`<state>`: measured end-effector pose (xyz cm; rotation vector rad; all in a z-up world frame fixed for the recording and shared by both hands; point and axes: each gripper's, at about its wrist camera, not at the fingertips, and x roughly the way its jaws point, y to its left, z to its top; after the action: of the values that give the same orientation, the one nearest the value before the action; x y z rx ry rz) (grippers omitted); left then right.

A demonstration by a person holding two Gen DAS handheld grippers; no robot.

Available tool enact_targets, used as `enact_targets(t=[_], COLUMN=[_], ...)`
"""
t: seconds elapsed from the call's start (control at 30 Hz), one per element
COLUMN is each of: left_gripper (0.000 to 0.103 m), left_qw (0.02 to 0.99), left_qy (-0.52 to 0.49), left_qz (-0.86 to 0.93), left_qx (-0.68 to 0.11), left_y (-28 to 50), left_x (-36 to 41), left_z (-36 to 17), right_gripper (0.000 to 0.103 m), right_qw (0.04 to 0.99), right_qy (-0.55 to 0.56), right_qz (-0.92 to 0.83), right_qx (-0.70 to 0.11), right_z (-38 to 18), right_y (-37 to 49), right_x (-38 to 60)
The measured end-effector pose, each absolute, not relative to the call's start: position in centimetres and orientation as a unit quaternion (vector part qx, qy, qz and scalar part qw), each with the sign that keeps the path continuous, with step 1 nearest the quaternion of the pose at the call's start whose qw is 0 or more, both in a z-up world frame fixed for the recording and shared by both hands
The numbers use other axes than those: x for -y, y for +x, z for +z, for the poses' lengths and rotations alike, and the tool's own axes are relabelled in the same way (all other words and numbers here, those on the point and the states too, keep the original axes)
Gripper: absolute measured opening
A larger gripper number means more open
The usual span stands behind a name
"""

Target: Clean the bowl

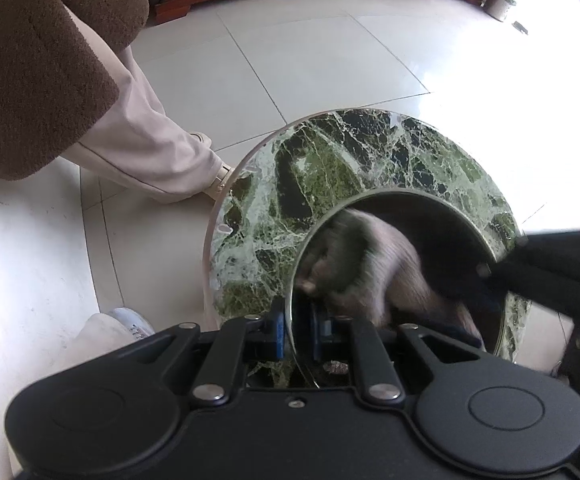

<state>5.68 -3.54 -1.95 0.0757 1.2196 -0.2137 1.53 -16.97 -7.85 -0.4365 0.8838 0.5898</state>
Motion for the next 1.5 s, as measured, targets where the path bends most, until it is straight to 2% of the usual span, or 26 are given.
enact_targets(t=[0.47, 0.6, 1.03, 1.23, 1.5], left_gripper=[0.013, 0.015, 0.009, 0.013, 0.01], left_qw=[0.814, 0.811, 0.804, 0.803, 0.812], left_qy=[0.04, 0.05, 0.042, 0.039, 0.03], left_qz=[-0.104, -0.109, -0.129, -0.127, -0.106], left_qx=[-0.57, -0.572, -0.58, -0.581, -0.573], left_y=[5.0, 4.4, 5.9, 5.9, 5.6], left_x=[3.8, 4.1, 3.4, 3.4, 3.5], left_z=[-1.9, -1.9, -1.7, -1.7, -1.7], right_gripper=[0.019, 0.018, 0.019, 0.018, 0.02], right_qw=[0.848, 0.842, 0.827, 0.819, 0.845], right_qy=[-0.183, -0.217, -0.262, -0.298, -0.201], right_qz=[0.244, 0.27, 0.301, 0.326, 0.261], right_qx=[-0.433, -0.413, -0.395, -0.365, -0.42], right_z=[-8.0, -7.8, -7.8, -7.5, -8.4], right_y=[3.1, 4.7, 3.6, 4.4, 2.0], right_x=[18.2, 17.5, 17.1, 15.8, 17.6])
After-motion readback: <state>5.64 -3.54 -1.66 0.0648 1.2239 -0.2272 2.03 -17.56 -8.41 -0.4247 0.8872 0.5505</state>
